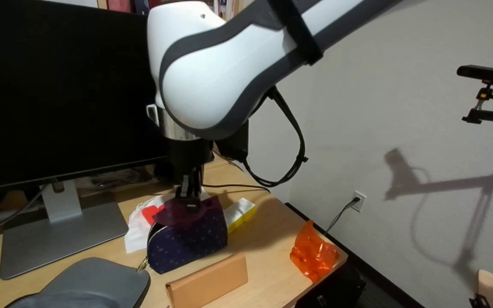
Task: Remove the cloth from the cap and put it in the pencil case
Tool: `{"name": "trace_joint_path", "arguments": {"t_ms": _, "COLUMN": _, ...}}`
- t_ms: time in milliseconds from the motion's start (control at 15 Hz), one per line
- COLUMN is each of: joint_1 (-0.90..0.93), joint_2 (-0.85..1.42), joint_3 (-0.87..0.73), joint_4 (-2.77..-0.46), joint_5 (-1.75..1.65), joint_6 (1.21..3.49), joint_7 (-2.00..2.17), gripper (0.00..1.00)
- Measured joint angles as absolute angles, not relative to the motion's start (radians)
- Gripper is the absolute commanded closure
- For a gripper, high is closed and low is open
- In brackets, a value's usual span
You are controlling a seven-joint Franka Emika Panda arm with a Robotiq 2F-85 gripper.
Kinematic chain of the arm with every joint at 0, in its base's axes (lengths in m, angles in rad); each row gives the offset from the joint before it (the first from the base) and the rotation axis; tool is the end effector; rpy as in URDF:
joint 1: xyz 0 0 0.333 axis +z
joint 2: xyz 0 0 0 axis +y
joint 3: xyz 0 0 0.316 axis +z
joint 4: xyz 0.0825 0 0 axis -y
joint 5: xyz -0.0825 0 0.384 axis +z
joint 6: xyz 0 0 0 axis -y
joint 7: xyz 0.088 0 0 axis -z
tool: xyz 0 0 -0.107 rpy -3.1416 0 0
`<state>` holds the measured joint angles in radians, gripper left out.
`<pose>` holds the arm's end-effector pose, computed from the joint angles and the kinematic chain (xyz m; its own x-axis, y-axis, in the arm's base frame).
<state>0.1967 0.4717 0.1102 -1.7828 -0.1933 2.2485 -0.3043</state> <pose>0.6274 0.1871 0.2927 0.7519 0.6583 -0.0362 0.6584 -0.7469 0.0934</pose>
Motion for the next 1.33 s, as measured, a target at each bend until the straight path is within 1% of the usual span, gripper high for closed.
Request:
{"name": "trace_joint_path", "arguments": {"t_ms": 333, "joint_1": 0.204, "joint_2": 0.493, "joint_3": 0.109, "joint_4": -1.782, "joint_5": -0.228, "joint_6": 2.249, "joint_7": -0.287, "gripper": 0.91}}
{"name": "trace_joint_path", "arguments": {"t_ms": 800, "joint_1": 0.225, "joint_2": 0.609, "joint_3": 0.116, "joint_4": -1.735, "joint_5": -0.230, "joint_6": 2.250, "joint_7": -0.287, "gripper": 0.92}}
{"name": "trace_joint_path", "arguments": {"t_ms": 1133, "joint_1": 0.247, "joint_2": 0.585, "joint_3": 0.120, "joint_4": -1.729, "joint_5": -0.249, "joint_6": 2.246, "joint_7": -0.284, "gripper": 0.92}}
{"name": "trace_joint_path", "arguments": {"t_ms": 1333, "joint_1": 0.258, "joint_2": 0.545, "joint_3": 0.136, "joint_4": -1.728, "joint_5": -0.249, "joint_6": 2.199, "joint_7": -0.284, "gripper": 0.92}}
